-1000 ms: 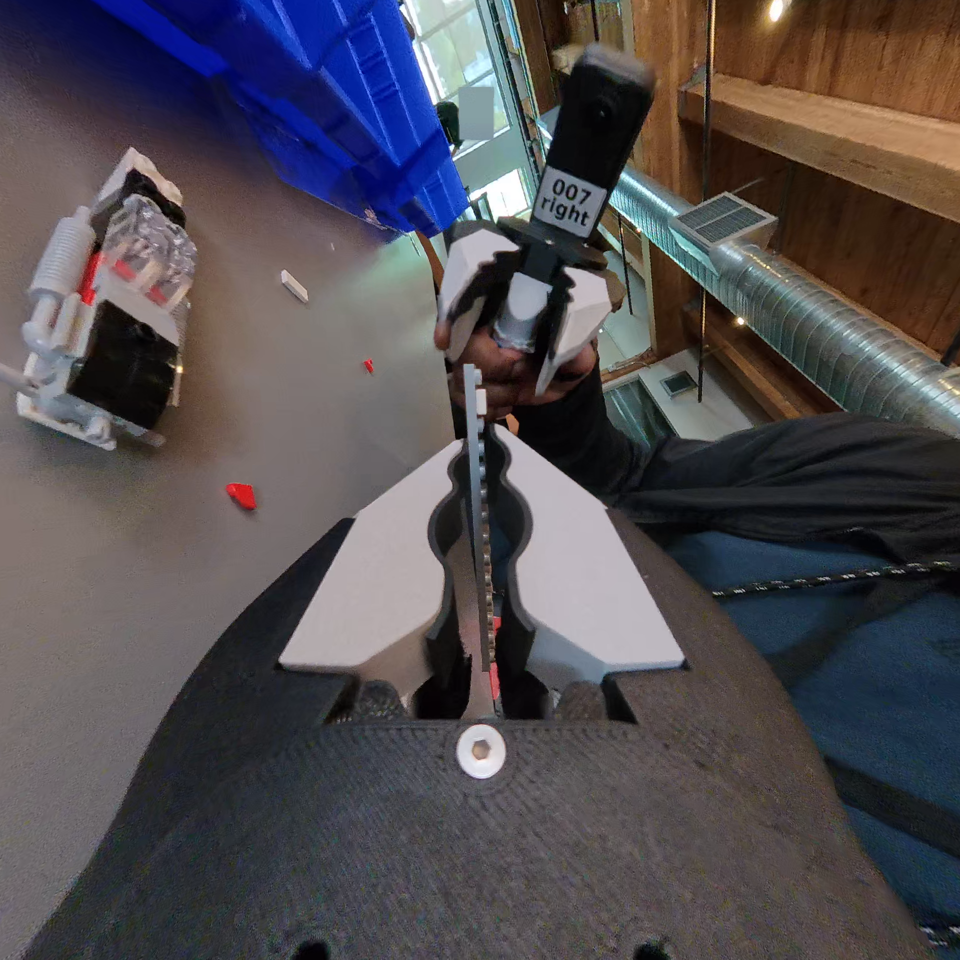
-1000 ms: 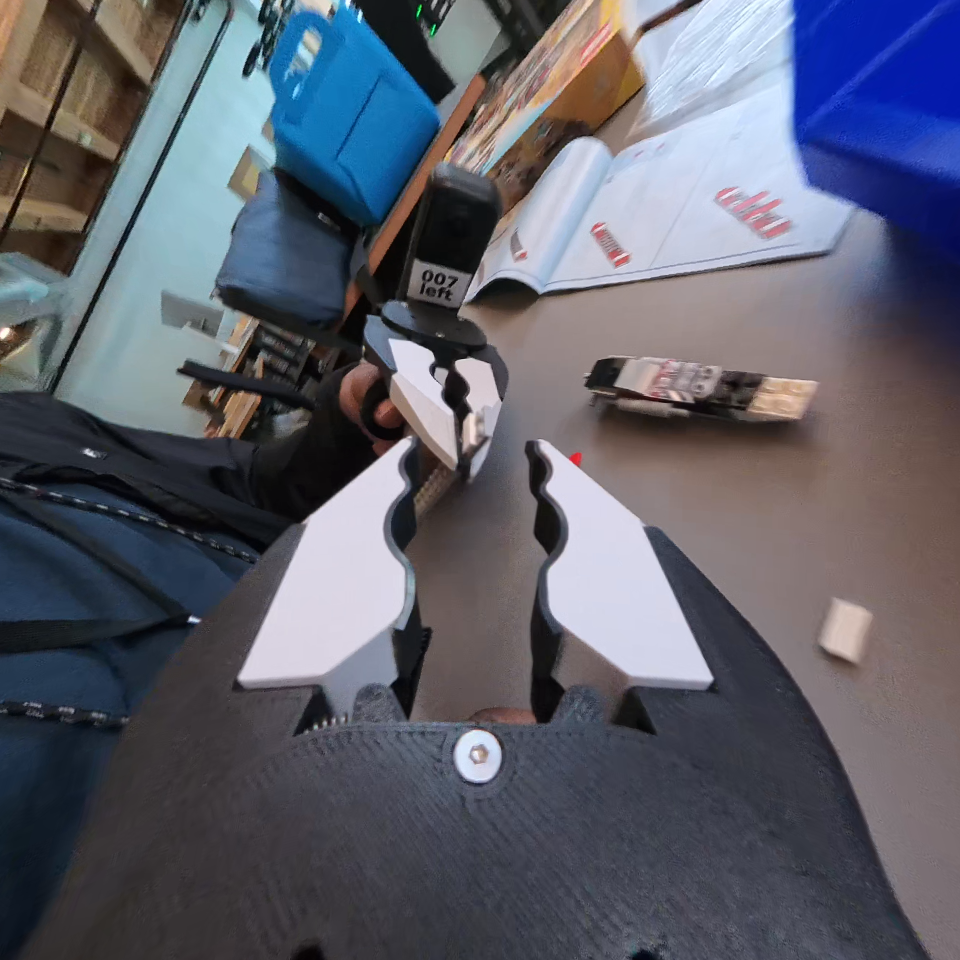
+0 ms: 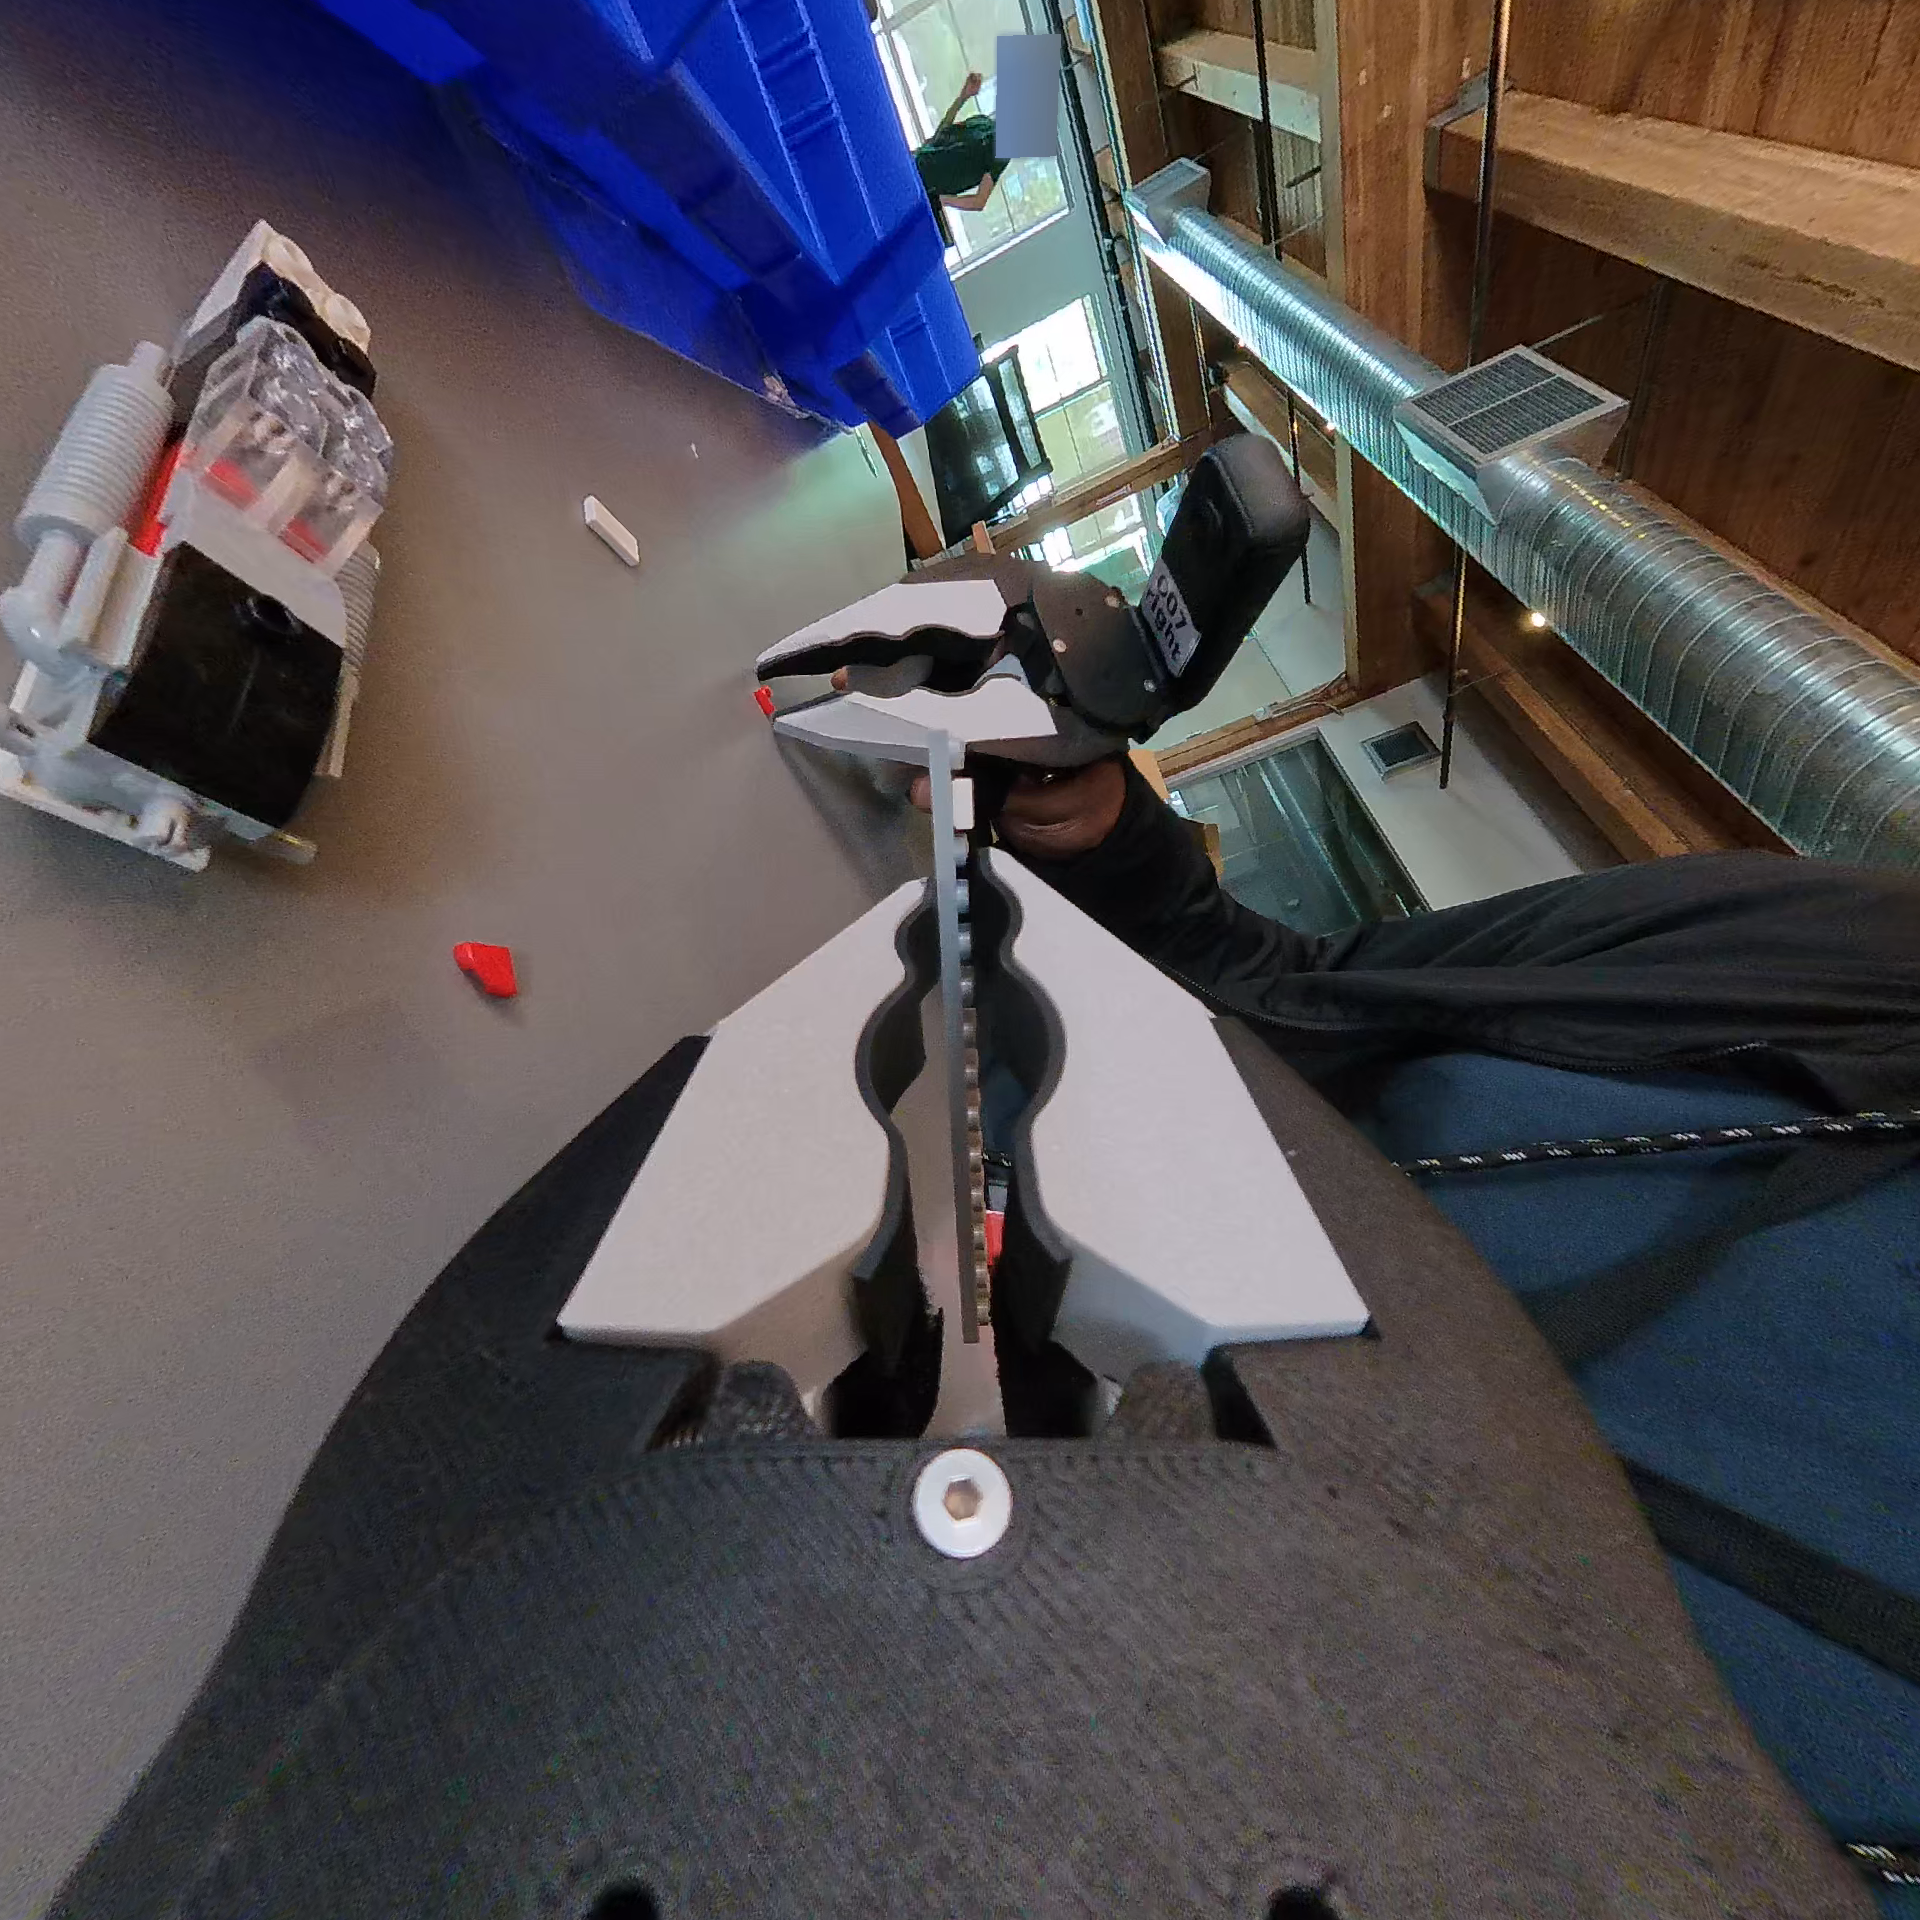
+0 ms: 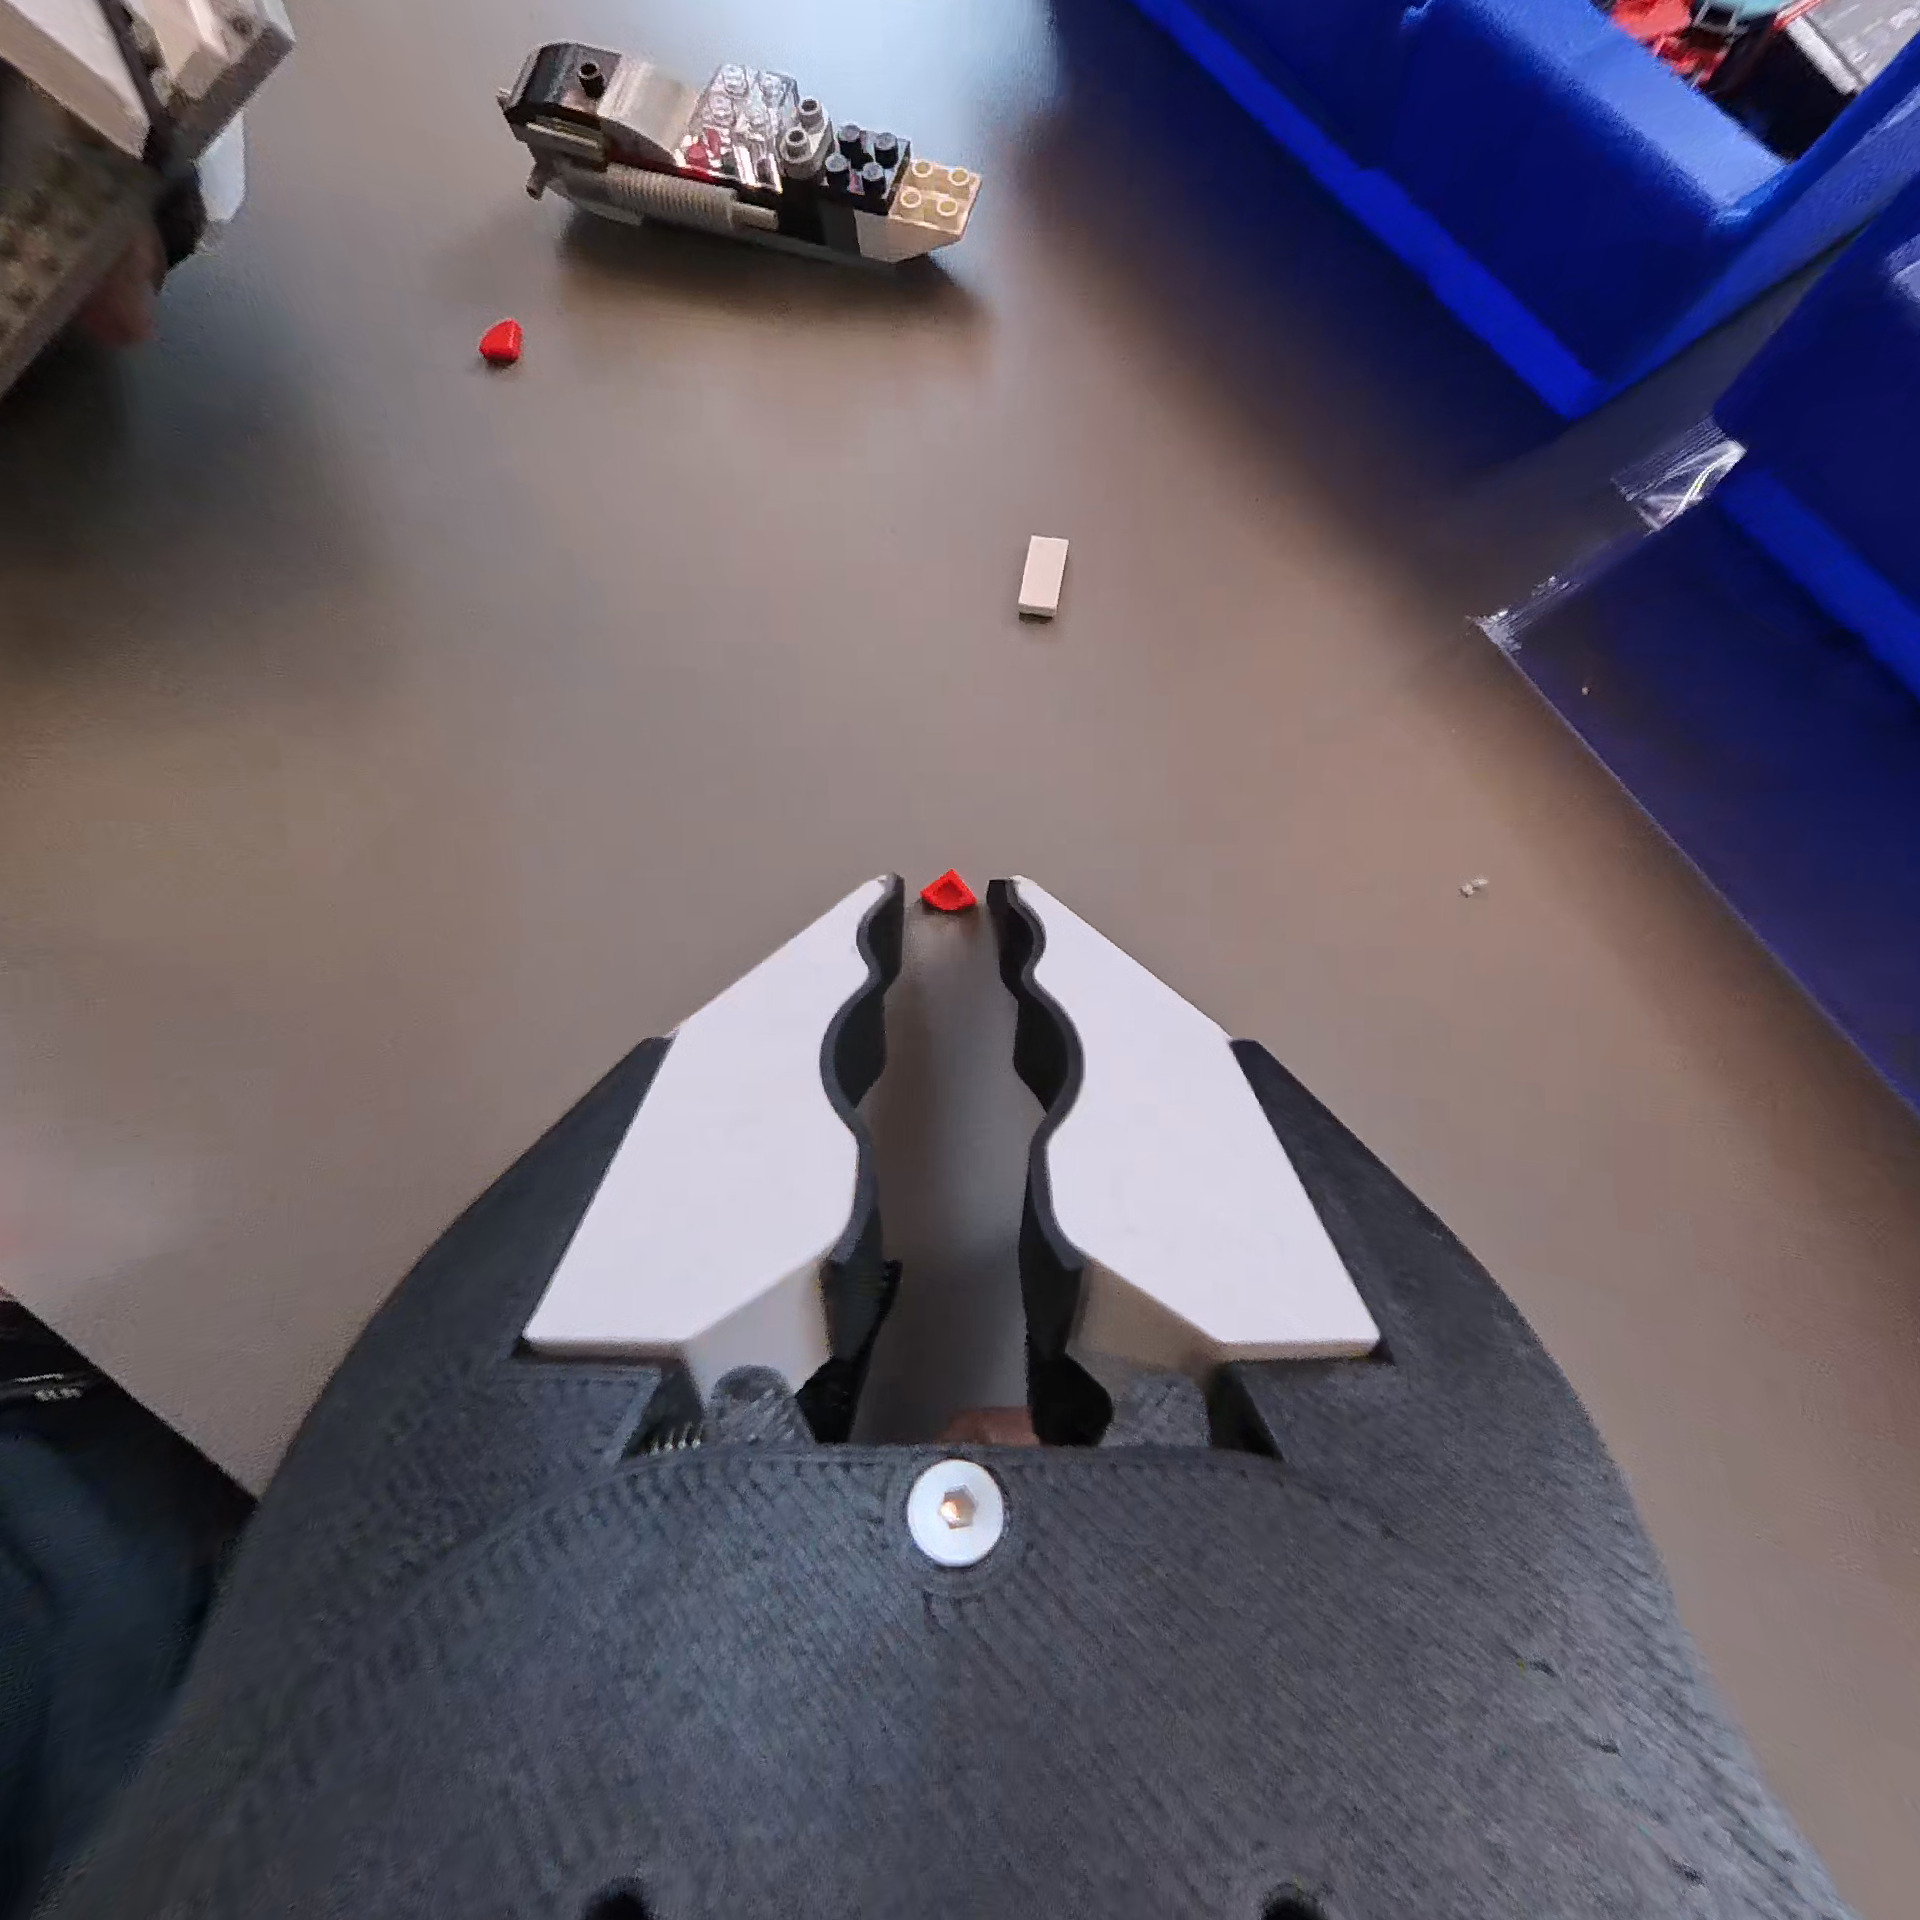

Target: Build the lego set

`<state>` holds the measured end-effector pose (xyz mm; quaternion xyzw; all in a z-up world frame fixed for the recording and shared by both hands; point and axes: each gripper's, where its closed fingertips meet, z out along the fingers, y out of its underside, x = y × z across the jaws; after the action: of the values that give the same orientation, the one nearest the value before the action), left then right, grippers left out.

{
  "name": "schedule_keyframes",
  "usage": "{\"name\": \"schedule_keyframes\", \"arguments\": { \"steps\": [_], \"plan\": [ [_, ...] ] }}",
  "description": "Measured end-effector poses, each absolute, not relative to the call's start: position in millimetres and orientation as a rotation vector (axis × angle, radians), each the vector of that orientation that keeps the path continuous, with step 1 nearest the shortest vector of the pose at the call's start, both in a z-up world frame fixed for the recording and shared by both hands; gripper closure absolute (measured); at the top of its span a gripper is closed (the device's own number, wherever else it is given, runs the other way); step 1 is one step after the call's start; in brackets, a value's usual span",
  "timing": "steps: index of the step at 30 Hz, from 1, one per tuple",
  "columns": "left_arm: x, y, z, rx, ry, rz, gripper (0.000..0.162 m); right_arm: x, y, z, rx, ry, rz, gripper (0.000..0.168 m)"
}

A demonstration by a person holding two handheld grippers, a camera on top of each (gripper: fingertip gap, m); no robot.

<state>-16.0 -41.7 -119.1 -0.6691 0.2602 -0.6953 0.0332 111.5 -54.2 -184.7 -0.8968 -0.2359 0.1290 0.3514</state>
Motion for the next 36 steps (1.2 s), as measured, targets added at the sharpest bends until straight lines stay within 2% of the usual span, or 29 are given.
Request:
{"name": "schedule_keyframes", "arguments": {
  "steps": [25,34,36],
  "plan": [
    [-15,-44,-120,-2.059,0.819,-2.123,0.155,108,-49,-184,-2.281,-0.639,0.26,0.159],
    [-15,-44,-120,-2.061,0.825,-2.118,0.155,85,-45,-160,-2.175,-0.689,0.341,0.158],
    [-15,-43,-120,-2.061,0.822,-2.12,0.155,82,-45,-157,-2.159,-0.698,0.35,0.154]
  ]
}}
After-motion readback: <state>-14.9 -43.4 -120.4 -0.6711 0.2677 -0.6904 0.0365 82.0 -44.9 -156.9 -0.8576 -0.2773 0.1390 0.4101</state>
